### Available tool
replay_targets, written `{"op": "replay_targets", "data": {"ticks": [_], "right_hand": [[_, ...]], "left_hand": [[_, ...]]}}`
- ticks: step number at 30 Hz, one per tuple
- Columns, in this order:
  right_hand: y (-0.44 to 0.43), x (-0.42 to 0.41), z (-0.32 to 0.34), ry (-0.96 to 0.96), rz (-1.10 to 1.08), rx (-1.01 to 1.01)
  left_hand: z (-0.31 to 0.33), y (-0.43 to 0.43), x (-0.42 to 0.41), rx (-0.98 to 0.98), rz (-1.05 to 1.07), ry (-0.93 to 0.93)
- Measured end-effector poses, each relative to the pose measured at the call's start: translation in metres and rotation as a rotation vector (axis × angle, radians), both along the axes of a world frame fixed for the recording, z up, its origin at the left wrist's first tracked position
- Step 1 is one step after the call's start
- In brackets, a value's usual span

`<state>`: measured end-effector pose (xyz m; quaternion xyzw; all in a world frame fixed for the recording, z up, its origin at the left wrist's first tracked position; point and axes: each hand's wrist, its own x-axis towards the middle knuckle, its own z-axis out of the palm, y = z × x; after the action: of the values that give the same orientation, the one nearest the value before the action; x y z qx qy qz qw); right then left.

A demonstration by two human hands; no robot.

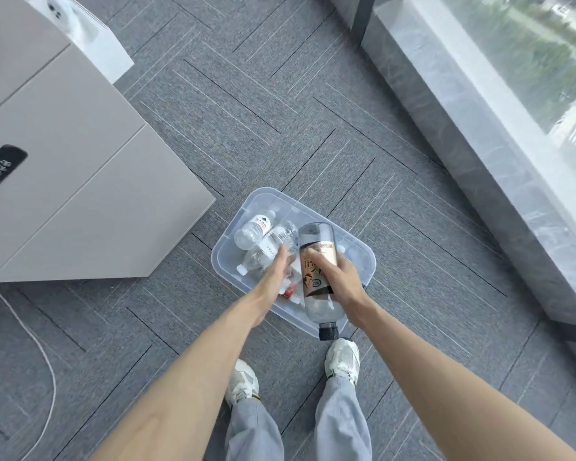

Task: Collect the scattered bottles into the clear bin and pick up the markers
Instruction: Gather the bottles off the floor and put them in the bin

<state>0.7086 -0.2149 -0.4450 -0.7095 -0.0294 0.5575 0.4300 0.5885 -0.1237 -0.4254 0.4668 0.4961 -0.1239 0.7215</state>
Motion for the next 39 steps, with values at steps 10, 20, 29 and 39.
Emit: {"op": "replay_targets", "data": {"ticks": [10, 20, 29, 39], "right_hand": [[-0.029, 0.011, -0.036, -0.138, -0.152, -0.213], [-0.008, -0.002, -0.105, -0.133, -0.217, -0.318], [-0.005, -0.010, -0.159, -0.177, -0.203, -0.342], [-0.021, -0.021, -0.110, -0.268, -0.232, -0.335]], "left_hand": [[-0.027, 0.036, -0.021, 0.199, 0.186, 0.112], [-0.085, 0.041, -0.024, 0.273, 0.149, 0.231], [-0.140, 0.029, -0.019, 0.308, 0.108, 0.228], [-0.106, 0.021, -0.019, 0.274, 0.110, 0.247]]}}
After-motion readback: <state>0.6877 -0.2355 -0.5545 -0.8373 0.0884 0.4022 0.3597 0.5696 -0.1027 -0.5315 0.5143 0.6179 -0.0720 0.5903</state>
